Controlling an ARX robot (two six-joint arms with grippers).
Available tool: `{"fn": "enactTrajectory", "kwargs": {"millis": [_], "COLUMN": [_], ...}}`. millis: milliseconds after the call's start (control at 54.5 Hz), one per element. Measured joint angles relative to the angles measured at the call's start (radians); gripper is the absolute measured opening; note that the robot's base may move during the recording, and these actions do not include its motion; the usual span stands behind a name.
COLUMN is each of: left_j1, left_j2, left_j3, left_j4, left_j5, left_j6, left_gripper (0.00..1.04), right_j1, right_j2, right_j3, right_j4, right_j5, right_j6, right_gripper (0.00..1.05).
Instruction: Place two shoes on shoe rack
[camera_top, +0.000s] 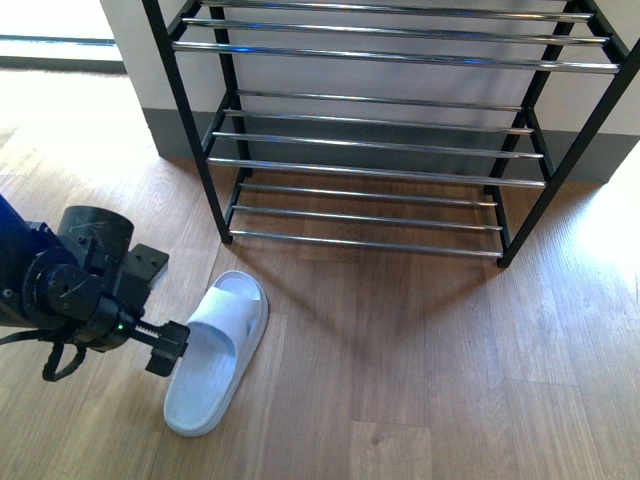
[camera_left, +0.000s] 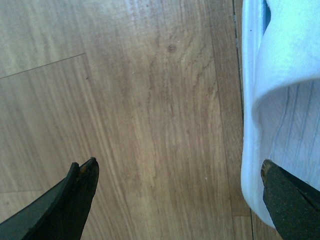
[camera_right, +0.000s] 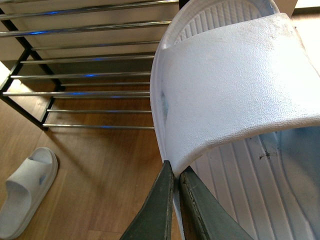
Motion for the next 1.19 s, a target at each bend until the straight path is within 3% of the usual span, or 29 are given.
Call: {"fn": "enactTrajectory", "kwargs": {"millis": [441,844,1083,1193], "left_j1": [0.011,0.000,-0.007,-0.007], "left_j2": [0.126,0.167,0.172,0.172], "left_j3": [0.145,0.187,0.201,0.200], "left_j4": [0.031,0.032,0.036,0.040], "left_j5": [0.081,0.121,0.126,0.126], "left_j6": [0.082,0.102,0.067,0.053], "left_gripper": [0.94,0.43,0.02,0.02], "right_j1": [0.000,0.000,0.000,0.000], "right_j2": [0.000,0.000,0.000,0.000], "right_j3": [0.000,0.000,0.000,0.000], "right_j4": [0.000,0.000,0.000,0.000], "right_j5": [0.000,0.000,0.000,0.000], "right_j6": [0.000,0.000,0.000,0.000], "right_gripper": [0.01,0.01,0.01,0.01]}}
